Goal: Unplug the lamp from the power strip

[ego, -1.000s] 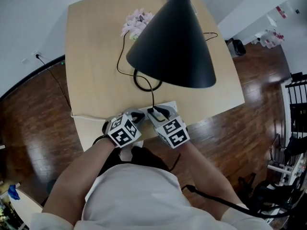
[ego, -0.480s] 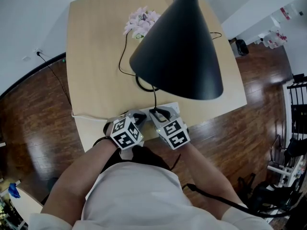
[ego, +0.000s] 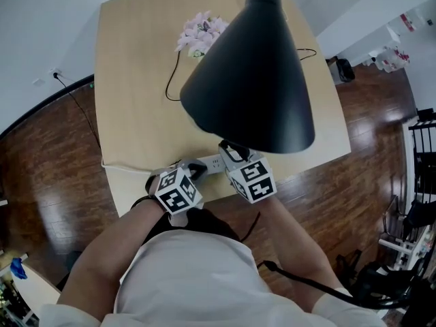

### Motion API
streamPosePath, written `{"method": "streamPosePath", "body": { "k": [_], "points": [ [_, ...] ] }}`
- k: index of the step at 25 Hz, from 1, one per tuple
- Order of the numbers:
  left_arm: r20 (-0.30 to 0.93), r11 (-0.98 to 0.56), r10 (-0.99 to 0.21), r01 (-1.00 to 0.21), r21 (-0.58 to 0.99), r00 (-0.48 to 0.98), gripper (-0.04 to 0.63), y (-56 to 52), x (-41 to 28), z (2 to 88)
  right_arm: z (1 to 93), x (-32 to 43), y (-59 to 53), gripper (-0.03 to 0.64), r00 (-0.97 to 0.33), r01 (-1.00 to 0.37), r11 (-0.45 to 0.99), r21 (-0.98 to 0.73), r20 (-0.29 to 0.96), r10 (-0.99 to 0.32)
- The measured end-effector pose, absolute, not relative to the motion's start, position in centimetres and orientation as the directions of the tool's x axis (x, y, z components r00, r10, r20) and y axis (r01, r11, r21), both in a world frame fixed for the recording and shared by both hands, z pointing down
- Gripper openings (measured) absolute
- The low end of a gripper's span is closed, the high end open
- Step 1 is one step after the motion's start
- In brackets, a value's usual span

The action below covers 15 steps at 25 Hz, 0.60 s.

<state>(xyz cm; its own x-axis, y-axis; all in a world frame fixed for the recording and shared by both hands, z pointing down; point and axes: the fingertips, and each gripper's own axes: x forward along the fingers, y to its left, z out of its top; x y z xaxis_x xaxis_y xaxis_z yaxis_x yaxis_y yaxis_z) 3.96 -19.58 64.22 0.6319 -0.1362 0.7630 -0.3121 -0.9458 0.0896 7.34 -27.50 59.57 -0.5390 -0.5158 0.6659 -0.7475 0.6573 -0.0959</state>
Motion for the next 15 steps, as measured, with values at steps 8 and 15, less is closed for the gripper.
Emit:
{"method": "streamPosePath", "body": {
  "k": [8, 15],
  "points": [
    [0.767, -0.943, -0.138, -0.319, 0.091, 0.626, 0.005, -19.6, 4.0, 64.2, 63.0, 8.1, -29.1, 0.086, -0.503, -0.742, 0.665, -0.083, 0.725, -0.471],
    [0.774, -0.948, -0.154, -0.313, 0.061, 0.615, 0.005, -19.6, 4.0, 64.3, 63.7, 7.5, -28.9, 0.089, -0.492, -0.724, 0.685, -0.073, 0.752, -0.439]
  ]
}}
